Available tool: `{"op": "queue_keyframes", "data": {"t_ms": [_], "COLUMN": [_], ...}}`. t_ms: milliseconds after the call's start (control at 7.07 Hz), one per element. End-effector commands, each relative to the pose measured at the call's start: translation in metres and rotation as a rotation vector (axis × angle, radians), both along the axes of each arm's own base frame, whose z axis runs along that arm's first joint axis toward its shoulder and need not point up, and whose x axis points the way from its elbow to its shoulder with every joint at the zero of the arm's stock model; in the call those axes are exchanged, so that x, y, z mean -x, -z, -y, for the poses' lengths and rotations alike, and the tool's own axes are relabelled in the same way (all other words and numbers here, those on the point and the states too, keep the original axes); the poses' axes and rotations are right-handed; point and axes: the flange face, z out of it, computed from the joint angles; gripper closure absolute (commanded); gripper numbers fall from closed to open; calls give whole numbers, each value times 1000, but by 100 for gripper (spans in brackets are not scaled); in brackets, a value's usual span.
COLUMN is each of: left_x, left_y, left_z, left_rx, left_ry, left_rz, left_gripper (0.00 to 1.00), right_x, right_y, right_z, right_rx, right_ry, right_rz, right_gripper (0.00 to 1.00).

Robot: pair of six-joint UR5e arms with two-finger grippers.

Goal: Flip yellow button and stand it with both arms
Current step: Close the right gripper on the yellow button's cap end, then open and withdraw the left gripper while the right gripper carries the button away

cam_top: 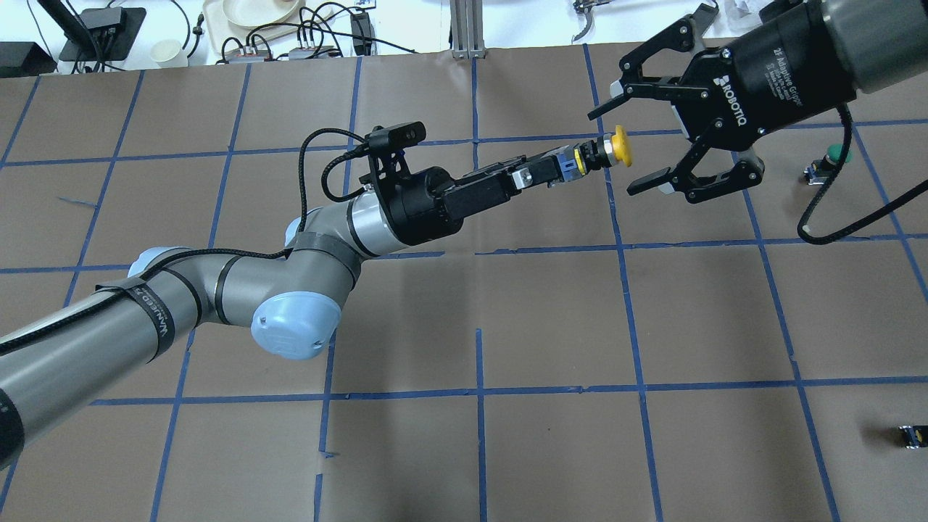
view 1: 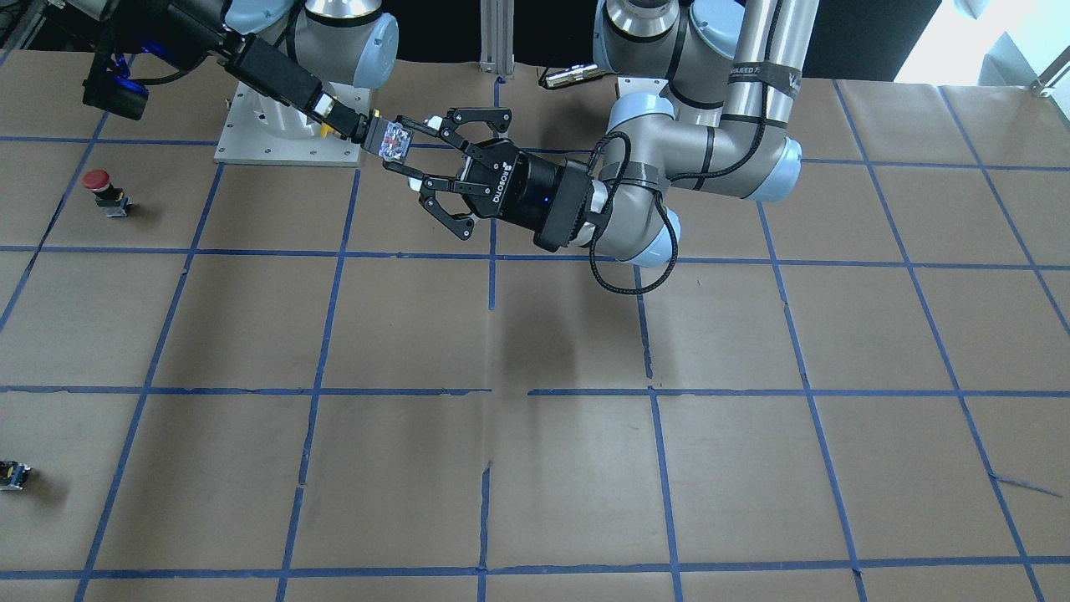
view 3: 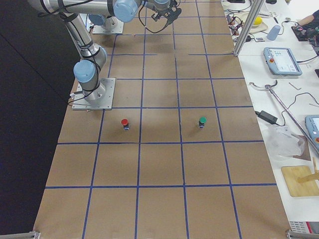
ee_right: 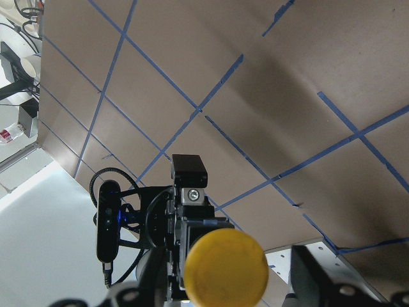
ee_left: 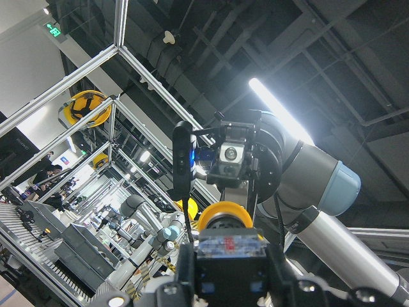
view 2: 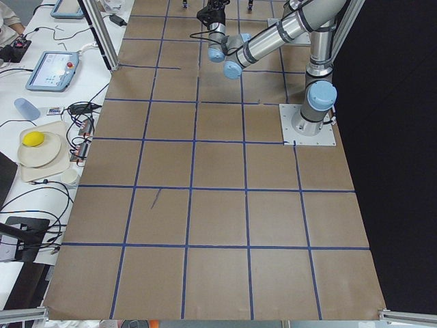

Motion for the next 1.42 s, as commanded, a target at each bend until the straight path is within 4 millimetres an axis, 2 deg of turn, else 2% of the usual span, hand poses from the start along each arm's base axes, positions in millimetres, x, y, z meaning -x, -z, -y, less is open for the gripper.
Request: {"op": "queue_keyframes", "data": {"t_ms": [0, 142, 283, 425, 708, 849, 1132, 1274], "left_x": [0, 0, 0, 0, -3, -3, -15, -19], "left_y": [0, -2, -2, -4, -22, -42, -73, -104], "left_z": [0, 0, 0, 0, 1, 13, 47, 55], "left_rx": [1, 3, 4, 4, -18, -67, -95, -135], "left_ry": [0, 0, 0, -3, 30, 90, 139, 147], "left_rz": [0, -1, -2, -10, -3, 32, 315, 447], "left_gripper": [72, 76, 19, 0, 0, 0, 0, 0], "right_x": [0, 0, 0, 0, 4, 6, 25, 36], "right_y": [-2, -2, -2, -1, -2, -3, -15, -11], "right_z": [-1, -1, -1, -1, 2, 3, 7, 7], "right_rx": [-12, -12, -13, -14, -7, -4, 29, 52], "right_ry": [0, 0, 1, 1, 10, 14, 14, -25], "right_rz": [6, 6, 6, 6, 6, 4, -90, -157], "right_gripper": [80, 82, 82, 82, 82, 83, 84, 84]}}
